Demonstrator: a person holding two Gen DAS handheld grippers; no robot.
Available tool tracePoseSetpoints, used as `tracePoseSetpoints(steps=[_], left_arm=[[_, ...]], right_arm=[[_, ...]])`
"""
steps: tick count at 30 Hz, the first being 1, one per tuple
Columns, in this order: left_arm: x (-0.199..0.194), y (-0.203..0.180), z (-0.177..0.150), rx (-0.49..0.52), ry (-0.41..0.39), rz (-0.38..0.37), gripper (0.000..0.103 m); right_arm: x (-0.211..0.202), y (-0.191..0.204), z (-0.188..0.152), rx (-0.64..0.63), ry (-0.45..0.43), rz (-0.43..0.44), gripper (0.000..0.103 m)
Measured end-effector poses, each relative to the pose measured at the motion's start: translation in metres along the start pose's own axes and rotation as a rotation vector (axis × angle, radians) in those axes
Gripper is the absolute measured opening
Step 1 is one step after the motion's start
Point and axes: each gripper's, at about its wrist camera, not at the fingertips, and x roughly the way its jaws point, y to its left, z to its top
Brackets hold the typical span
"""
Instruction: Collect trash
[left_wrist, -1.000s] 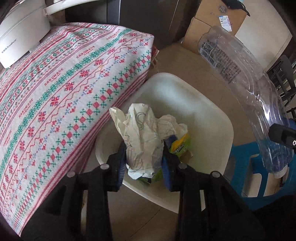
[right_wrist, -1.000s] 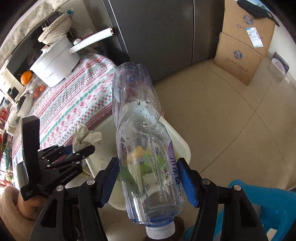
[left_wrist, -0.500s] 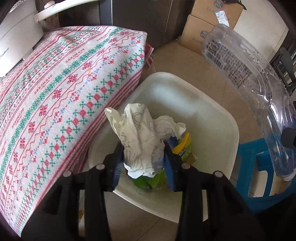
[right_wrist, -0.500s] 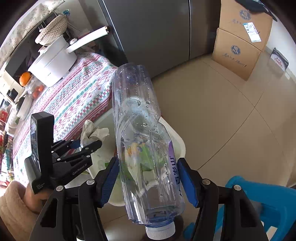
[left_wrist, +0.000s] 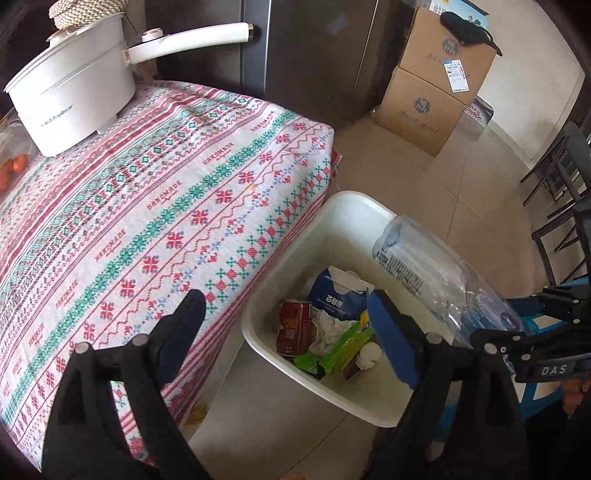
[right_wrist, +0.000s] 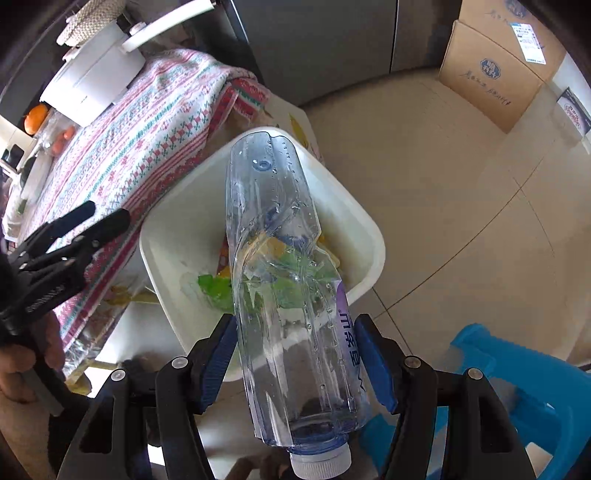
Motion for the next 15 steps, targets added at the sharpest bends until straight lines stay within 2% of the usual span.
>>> tracePoseSetpoints(steps=[4, 7, 9, 11, 15], left_arm=[[-0.015, 0.014, -0.004, -0.043, -0.017, 0.010, 0.095], [-0.023, 0.023, -0.006, -0.062, -0.027, 0.032, 0.098], [-0.029, 0.027, -0.010, -0.071, -0.028, 0.053, 0.099], [-0.032, 0.029, -0.013, -0.084, -0.016, 0.081, 0.099], [-0.047, 0.034, -0.026, -0.174, -0.018, 0.102, 0.099]], right_arm=[[0.024, 0.004, 0.014, -0.006, 0.072, -0.028, 0.067], [0.033, 0.002, 0.026, 0.019, 0.078, -0.016, 0.068], [0.029, -0.001, 0.029, 0.045, 0.049, -0.006, 0.070], [0.019, -0.004, 0.030, 0.065, 0.010, 0.019, 0.077], [-0.015, -0.005, 0.021, 0.103, -0.106, 0.025, 0.078]])
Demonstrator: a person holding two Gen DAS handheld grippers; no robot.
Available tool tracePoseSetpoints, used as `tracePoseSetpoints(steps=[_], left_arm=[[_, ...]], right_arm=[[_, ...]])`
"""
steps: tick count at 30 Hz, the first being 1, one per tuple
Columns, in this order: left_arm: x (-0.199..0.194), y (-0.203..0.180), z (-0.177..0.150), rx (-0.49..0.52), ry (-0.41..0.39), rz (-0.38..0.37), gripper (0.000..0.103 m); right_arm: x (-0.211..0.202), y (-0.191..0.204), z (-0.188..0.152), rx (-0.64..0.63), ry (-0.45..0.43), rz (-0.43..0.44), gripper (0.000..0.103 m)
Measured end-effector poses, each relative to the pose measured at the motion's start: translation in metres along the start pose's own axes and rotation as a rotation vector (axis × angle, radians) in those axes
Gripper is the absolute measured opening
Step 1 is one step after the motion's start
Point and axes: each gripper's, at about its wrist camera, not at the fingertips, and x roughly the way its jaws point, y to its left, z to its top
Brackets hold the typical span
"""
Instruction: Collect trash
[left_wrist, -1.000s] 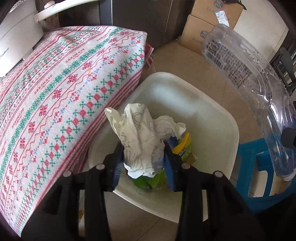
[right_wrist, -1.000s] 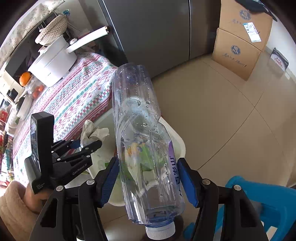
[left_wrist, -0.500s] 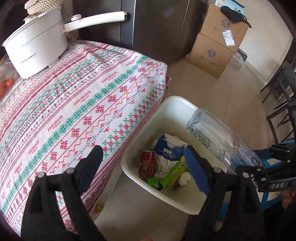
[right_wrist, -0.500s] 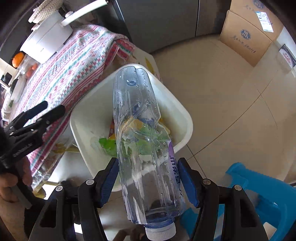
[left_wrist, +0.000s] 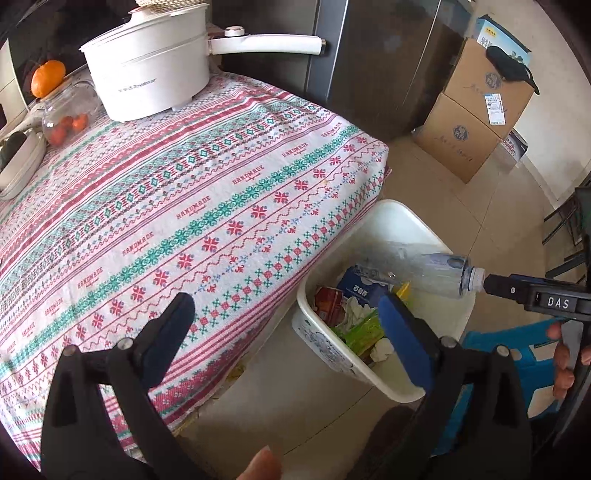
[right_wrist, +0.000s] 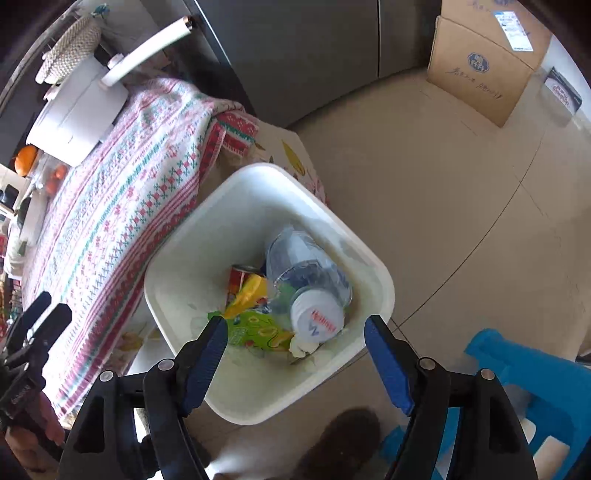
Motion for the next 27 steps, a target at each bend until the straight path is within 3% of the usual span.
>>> tracePoseSetpoints(steps=[4, 11, 18, 27], left_arm=[[-0.027, -0.002, -0.014, -0.048, -0.051, 0.061, 0.102], [-0.072, 0.001, -0.049, -0.088, -0.128, 0.198, 0.102], [-0.111, 0.010, -0.071, -0.107, -0.240, 0.294, 0.102], [-0.133, 0.027, -0.079, -0.164, -0.315, 0.309, 0.102]], right_arm=[[-0.050, 0.024, -0.017, -0.053, -0.173, -0.022, 0.079], [-0.105, 0.064, -0.071, -0.125, -0.426, -0.010, 0.098], [-0.118, 0.092, -0.102, -0.220, -0.529, -0.057, 0.102], [-0.118, 0.122, -0.113, -0.304, -0.570, -0.059, 0.102]])
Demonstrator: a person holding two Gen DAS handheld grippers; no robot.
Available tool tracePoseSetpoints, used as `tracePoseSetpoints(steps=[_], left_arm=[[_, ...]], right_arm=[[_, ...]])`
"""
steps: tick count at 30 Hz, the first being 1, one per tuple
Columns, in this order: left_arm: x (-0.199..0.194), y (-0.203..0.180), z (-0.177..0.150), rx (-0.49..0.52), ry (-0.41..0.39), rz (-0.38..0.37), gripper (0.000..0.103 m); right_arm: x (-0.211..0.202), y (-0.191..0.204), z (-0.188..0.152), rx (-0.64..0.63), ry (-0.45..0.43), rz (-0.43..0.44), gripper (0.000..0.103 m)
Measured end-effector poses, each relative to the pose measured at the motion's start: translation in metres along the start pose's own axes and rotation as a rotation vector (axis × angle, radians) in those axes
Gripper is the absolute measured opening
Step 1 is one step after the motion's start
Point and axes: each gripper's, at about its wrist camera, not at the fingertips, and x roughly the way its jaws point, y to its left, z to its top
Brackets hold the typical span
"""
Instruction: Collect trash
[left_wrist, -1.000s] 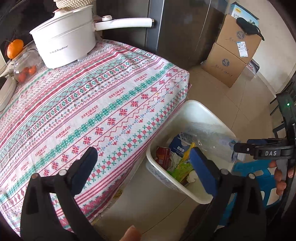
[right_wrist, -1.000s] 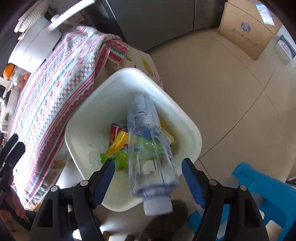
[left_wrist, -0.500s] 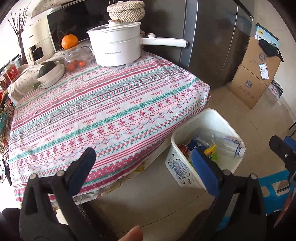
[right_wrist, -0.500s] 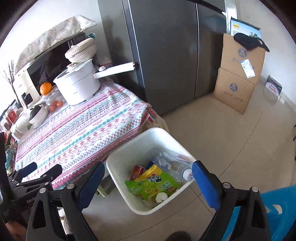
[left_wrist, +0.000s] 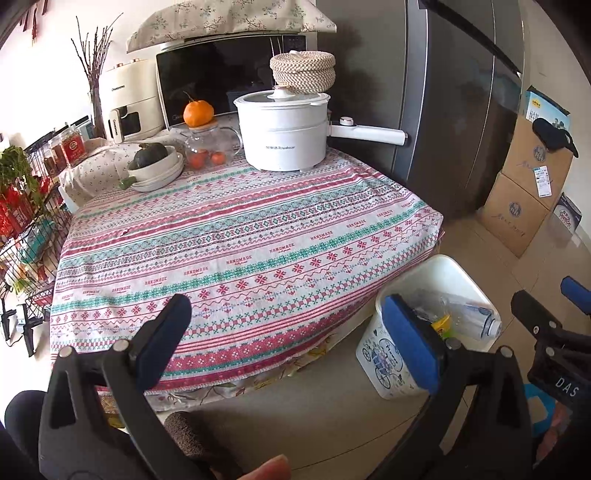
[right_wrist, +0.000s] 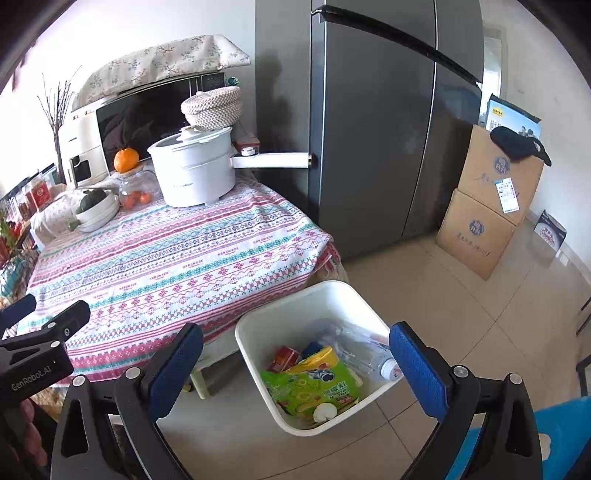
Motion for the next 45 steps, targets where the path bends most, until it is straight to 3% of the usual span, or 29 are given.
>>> tracePoseSetpoints(steps=[45], left_arm=[[-0.0043, -0.0038, -0.0036, -0.005, -0.006, -0.011, 0.103]], right_arm=[[-0.0007, 0.0082, 0.0027, 0.002, -0.026, 0.021, 0.102]])
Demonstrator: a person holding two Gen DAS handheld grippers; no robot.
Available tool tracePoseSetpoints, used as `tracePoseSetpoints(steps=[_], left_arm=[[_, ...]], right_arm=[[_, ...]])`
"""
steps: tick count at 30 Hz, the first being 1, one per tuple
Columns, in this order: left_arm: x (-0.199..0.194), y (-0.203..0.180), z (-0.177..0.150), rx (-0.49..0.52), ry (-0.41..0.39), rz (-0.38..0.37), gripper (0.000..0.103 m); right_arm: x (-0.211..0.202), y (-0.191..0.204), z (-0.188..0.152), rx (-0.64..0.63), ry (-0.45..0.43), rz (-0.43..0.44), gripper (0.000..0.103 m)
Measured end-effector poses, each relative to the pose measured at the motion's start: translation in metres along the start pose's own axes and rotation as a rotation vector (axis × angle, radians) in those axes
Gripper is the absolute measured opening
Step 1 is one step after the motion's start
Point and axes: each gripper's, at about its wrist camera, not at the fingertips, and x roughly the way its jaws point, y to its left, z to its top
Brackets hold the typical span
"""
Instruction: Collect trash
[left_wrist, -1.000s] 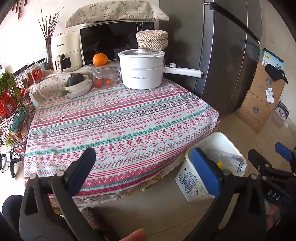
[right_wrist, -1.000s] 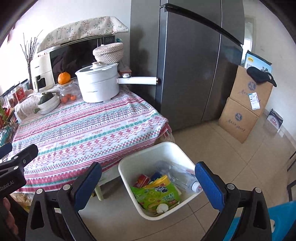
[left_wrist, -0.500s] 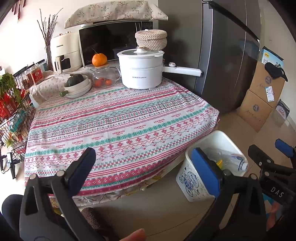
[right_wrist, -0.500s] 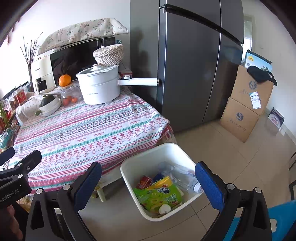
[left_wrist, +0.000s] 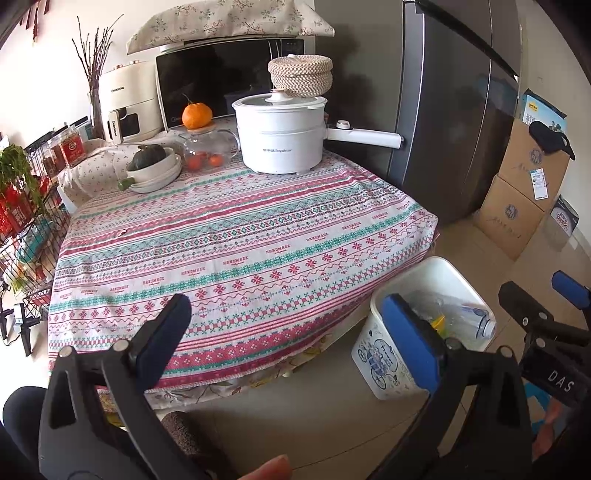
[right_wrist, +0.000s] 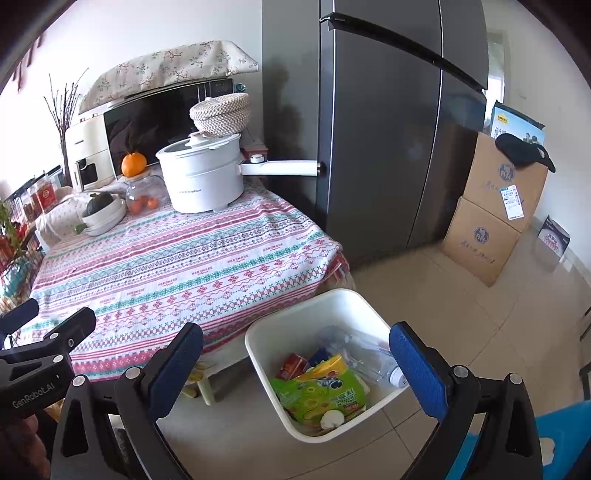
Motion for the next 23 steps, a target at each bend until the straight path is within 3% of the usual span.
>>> tracePoseSetpoints(steps=[23], left_arm=[[0.006, 0.004, -0.002, -0.015, 0.026, 0.010, 0.102]], right_arm=[[0.004, 0.011, 0.001, -0.017, 0.008, 0.015, 0.102]])
